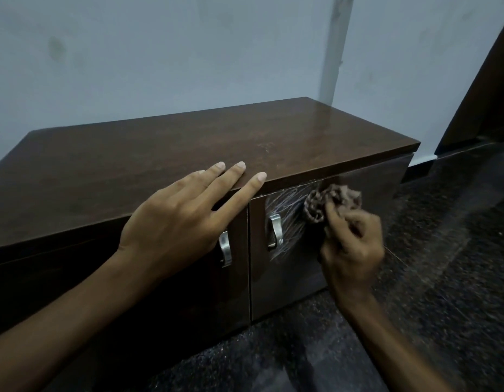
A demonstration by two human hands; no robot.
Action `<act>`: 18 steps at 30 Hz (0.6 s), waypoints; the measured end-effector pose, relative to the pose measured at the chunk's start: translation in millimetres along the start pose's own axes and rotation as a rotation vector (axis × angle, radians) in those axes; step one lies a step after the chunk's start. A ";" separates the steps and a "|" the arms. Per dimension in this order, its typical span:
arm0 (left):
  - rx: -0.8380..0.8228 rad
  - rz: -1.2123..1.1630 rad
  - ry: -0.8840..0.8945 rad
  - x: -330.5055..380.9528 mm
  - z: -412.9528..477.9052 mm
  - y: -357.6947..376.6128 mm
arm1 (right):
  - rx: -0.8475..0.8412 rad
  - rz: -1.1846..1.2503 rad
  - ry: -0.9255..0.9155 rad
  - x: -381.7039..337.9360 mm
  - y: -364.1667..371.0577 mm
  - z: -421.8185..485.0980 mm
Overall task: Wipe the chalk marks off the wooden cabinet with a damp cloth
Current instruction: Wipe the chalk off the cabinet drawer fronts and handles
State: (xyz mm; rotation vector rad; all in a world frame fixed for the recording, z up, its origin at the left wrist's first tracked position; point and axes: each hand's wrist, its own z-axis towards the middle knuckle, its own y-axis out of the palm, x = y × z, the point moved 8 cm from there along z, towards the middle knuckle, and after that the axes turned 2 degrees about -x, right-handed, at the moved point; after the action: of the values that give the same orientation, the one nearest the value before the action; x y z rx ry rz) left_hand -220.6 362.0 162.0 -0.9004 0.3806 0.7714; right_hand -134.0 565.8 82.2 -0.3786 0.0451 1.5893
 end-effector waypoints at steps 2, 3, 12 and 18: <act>0.011 -0.003 -0.005 0.3 0.4 -0.1 | -0.058 -0.023 -0.029 2.8 4.4 -22.5; 0.014 -0.001 -0.007 0.4 0.3 0.1 | -0.097 -0.033 -0.036 4.0 7.1 -32.3; 0.004 -0.005 -0.016 -0.4 0.1 -0.4 | 0.025 0.209 0.285 10.4 4.3 -6.6; -0.013 0.017 -0.016 -1.2 0.6 -0.1 | 0.068 0.189 0.174 -2.1 -4.5 32.6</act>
State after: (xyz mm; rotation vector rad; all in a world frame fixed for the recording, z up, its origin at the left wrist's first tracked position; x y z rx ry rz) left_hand -221.4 361.9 163.1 -0.9038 0.3699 0.7967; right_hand -136.5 572.5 114.3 -0.4694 0.2743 1.7327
